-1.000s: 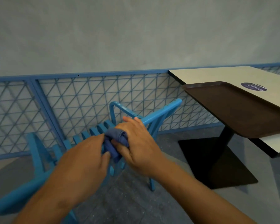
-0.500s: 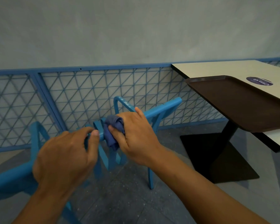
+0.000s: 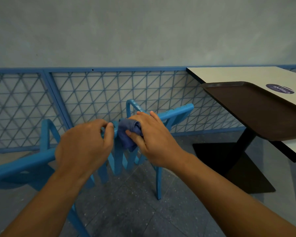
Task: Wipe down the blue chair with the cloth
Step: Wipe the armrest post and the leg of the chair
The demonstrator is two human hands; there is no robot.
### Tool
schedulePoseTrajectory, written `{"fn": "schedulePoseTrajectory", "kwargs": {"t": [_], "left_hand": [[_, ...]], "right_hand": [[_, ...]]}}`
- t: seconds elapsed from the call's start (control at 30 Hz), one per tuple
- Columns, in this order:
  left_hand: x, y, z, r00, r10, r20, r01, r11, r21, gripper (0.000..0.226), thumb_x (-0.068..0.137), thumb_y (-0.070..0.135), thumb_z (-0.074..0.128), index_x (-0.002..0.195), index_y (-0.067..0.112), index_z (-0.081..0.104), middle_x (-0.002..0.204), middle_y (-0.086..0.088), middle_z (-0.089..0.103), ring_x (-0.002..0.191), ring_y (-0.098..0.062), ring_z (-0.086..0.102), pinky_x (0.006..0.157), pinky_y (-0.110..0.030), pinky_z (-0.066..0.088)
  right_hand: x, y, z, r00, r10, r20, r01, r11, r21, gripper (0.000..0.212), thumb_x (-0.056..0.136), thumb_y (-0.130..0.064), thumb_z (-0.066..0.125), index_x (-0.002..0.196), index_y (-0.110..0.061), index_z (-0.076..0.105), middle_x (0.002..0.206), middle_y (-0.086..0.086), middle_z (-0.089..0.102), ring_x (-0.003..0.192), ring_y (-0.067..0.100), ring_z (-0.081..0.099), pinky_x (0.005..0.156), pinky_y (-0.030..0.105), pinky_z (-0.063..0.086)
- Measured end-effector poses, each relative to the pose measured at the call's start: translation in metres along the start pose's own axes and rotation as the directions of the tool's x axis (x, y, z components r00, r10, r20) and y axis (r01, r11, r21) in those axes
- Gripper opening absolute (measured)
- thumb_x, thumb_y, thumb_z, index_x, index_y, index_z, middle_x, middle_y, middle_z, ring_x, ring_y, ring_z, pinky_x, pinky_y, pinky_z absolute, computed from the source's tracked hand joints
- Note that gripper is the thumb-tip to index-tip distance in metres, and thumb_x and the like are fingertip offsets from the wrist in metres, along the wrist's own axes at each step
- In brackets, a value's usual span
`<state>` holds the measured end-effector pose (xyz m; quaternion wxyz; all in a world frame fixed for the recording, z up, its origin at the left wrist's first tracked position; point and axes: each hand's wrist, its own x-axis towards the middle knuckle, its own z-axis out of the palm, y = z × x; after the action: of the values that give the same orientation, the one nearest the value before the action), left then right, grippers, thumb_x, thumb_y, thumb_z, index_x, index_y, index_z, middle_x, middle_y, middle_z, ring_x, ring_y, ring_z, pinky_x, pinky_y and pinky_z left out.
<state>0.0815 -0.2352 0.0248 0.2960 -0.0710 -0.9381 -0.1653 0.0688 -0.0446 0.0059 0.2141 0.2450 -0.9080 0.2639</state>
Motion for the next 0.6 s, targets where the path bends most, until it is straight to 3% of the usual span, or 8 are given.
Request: {"fn": "schedulePoseTrajectory", "kwargs": {"t": [0.17, 0.3, 0.43, 0.6], "left_hand": [[0.013, 0.022, 0.016, 0.995, 0.102, 0.018, -0.102, 0.995, -0.007, 0.035, 0.101, 0.037, 0.044, 0.07, 0.025, 0.055, 0.056, 0.009, 0.047, 0.05, -0.013, 0.046, 0.052, -0.033, 0.042], [0.015, 0.025, 0.023, 0.985, 0.169, -0.015, -0.168, 0.983, 0.071, 0.035, 0.102, 0.036, 0.045, 0.076, 0.02, 0.062, 0.059, 0.005, 0.054, 0.051, -0.016, 0.047, 0.053, -0.033, 0.042], [0.003, 0.01, 0.015, 0.972, 0.232, -0.022, -0.228, 0.967, 0.114, 0.035, 0.105, 0.04, 0.043, 0.09, 0.017, 0.066, 0.065, 0.001, 0.06, 0.056, -0.02, 0.053, 0.061, -0.036, 0.043], [-0.01, -0.013, -0.003, 0.981, 0.192, -0.038, -0.187, 0.977, 0.103, 0.032, 0.102, 0.04, 0.042, 0.096, 0.017, 0.064, 0.058, 0.005, 0.046, 0.051, -0.016, 0.037, 0.054, -0.029, 0.029]], "right_hand": [[0.012, 0.032, -0.022, 0.996, 0.088, -0.004, -0.088, 0.99, -0.11, 0.024, 0.105, -0.04, 0.044, 0.117, -0.024, 0.057, 0.105, -0.015, 0.052, 0.105, 0.006, 0.049, 0.123, 0.043, 0.017], [0.012, 0.035, -0.01, 0.98, 0.165, -0.107, -0.175, 0.98, -0.091, 0.041, 0.104, -0.049, 0.031, 0.113, -0.021, 0.059, 0.099, -0.01, 0.058, 0.1, 0.008, 0.054, 0.125, 0.038, 0.012], [0.005, 0.016, 0.005, 0.969, 0.168, -0.178, -0.186, 0.979, -0.087, 0.041, 0.105, -0.048, 0.032, 0.117, -0.021, 0.061, 0.101, -0.011, 0.057, 0.102, 0.008, 0.054, 0.126, 0.033, 0.005], [-0.009, -0.029, 0.02, 0.975, 0.138, -0.172, -0.162, 0.978, -0.132, 0.046, 0.102, -0.052, 0.035, 0.117, -0.018, 0.062, 0.106, -0.006, 0.059, 0.118, 0.017, 0.055, 0.123, 0.05, 0.016]]}}
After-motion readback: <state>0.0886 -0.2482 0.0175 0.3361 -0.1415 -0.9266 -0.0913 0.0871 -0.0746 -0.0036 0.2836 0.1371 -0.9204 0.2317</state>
